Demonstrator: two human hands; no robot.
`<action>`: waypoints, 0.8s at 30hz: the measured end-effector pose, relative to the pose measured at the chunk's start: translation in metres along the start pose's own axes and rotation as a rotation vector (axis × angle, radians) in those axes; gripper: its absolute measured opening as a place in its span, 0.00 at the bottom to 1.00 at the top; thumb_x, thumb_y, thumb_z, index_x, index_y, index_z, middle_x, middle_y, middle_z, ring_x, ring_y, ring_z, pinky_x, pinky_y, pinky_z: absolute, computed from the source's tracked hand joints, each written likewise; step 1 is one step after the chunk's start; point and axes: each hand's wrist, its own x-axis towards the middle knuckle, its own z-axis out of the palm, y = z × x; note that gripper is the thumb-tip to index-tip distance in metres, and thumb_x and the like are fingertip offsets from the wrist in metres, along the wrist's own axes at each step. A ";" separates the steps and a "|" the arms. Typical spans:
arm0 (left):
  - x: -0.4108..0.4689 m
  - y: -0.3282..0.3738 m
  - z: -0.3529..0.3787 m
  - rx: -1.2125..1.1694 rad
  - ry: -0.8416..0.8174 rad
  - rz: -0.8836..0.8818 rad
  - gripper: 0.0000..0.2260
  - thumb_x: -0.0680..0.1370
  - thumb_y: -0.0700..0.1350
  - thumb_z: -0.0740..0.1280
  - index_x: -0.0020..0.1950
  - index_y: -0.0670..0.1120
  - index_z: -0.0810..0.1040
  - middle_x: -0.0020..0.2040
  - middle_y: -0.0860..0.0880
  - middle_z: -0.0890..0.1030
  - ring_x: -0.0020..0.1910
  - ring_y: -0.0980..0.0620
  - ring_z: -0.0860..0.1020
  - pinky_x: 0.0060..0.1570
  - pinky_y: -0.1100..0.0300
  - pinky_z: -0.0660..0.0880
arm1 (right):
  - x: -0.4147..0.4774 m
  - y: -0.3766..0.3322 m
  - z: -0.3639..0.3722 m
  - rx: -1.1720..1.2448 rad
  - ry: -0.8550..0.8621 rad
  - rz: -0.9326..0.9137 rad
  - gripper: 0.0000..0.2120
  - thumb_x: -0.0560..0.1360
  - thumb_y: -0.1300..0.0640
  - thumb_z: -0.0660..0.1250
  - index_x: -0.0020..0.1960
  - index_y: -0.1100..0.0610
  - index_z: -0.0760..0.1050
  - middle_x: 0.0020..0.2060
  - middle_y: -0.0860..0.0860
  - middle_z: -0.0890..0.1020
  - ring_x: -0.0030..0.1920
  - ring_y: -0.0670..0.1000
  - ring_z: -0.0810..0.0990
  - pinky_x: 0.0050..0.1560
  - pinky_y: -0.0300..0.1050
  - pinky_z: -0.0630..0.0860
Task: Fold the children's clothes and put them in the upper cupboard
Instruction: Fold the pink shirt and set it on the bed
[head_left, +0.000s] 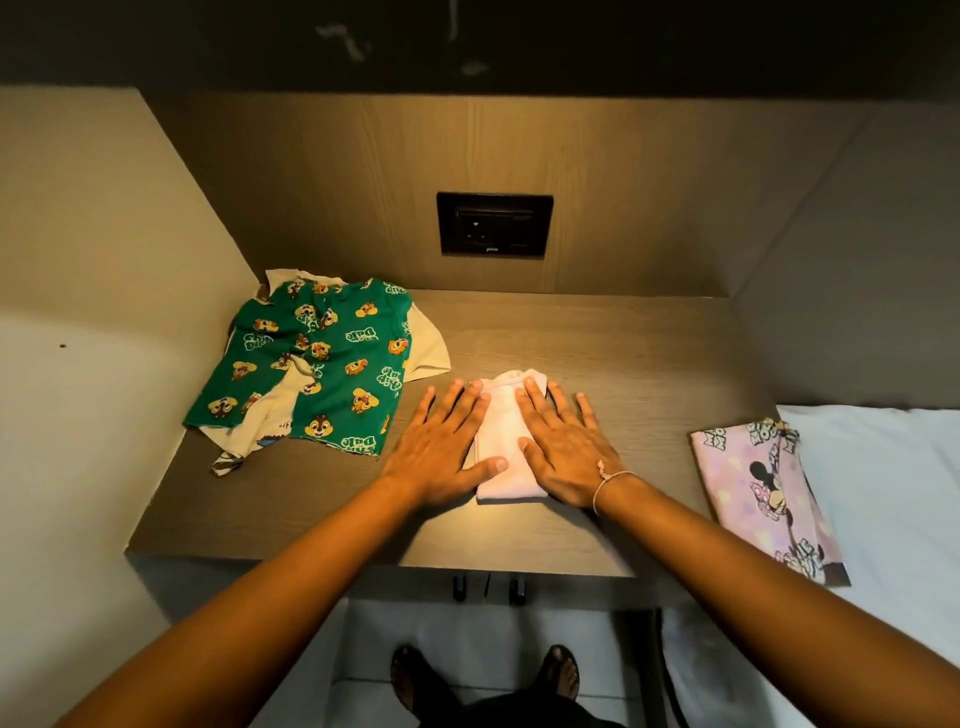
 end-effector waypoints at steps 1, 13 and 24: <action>0.000 0.000 -0.001 0.002 0.000 0.003 0.41 0.75 0.73 0.39 0.79 0.49 0.37 0.80 0.49 0.39 0.77 0.51 0.34 0.75 0.44 0.37 | 0.000 0.000 -0.002 -0.002 -0.011 -0.002 0.31 0.81 0.41 0.42 0.78 0.50 0.33 0.78 0.50 0.36 0.78 0.54 0.36 0.75 0.57 0.34; 0.014 0.050 -0.027 -0.385 0.108 -0.686 0.20 0.75 0.58 0.65 0.63 0.49 0.76 0.64 0.44 0.72 0.64 0.42 0.67 0.62 0.47 0.66 | 0.008 -0.038 -0.031 0.450 0.103 0.690 0.21 0.72 0.42 0.67 0.58 0.55 0.79 0.55 0.56 0.81 0.55 0.59 0.79 0.56 0.53 0.77; 0.020 0.062 -0.045 -1.115 0.188 -0.740 0.11 0.74 0.43 0.71 0.53 0.51 0.74 0.52 0.46 0.82 0.49 0.47 0.80 0.51 0.49 0.79 | -0.013 -0.055 -0.035 1.079 0.356 0.683 0.16 0.75 0.57 0.68 0.61 0.56 0.70 0.57 0.56 0.81 0.54 0.56 0.79 0.50 0.48 0.77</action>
